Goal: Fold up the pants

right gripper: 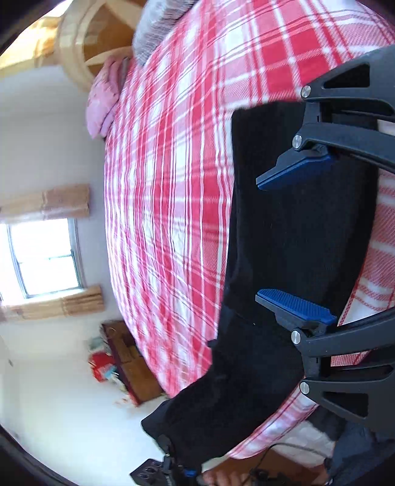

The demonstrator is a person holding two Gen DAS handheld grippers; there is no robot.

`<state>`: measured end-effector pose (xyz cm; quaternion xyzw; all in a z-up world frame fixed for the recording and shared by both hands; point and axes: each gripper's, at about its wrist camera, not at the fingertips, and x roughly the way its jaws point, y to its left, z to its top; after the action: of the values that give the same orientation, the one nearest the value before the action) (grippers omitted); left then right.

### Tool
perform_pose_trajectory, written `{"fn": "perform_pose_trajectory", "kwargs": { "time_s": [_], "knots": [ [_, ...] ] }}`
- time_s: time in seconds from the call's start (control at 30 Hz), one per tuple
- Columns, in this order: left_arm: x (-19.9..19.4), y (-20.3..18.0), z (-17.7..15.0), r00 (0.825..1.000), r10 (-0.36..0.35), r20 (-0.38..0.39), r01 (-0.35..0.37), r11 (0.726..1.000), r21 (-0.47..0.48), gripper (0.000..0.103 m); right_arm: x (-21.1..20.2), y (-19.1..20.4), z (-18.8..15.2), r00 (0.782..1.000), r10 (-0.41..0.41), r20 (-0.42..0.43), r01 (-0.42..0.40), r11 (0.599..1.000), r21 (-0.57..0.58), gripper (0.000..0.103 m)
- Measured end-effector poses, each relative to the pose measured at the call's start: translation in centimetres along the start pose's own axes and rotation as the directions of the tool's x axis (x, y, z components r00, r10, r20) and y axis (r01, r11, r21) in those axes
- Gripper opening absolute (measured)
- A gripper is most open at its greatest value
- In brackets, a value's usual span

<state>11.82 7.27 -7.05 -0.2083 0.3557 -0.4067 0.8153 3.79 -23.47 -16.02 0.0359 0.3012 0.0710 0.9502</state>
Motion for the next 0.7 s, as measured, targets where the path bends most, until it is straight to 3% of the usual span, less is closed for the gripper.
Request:
{"fn": "perform_pose_trajectory", "kwargs": {
  "time_s": [0.23,0.43,0.7],
  "knots": [
    [7.1,-6.1,0.9,0.990,-0.041,-0.137,0.056,0.993,0.104,0.017,-1.2,-5.8,-1.5,0.996,-0.091,0.001,0.090,0.981,0.172,0.069],
    [12.5,-10.9,1.0,0.972,-0.042,-0.232,0.084,0.981,0.173,0.017,-2.3,-10.8,-2.1,0.985,-0.168,0.033,0.147,0.931,0.335,0.069],
    [18.9,-14.3,0.1,0.946,-0.007,-0.325,0.085,0.971,0.225,0.017,-3.0,-12.1,-2.4,0.981,-0.186,0.053,0.155,0.921,0.357,0.069]
  ]
}}
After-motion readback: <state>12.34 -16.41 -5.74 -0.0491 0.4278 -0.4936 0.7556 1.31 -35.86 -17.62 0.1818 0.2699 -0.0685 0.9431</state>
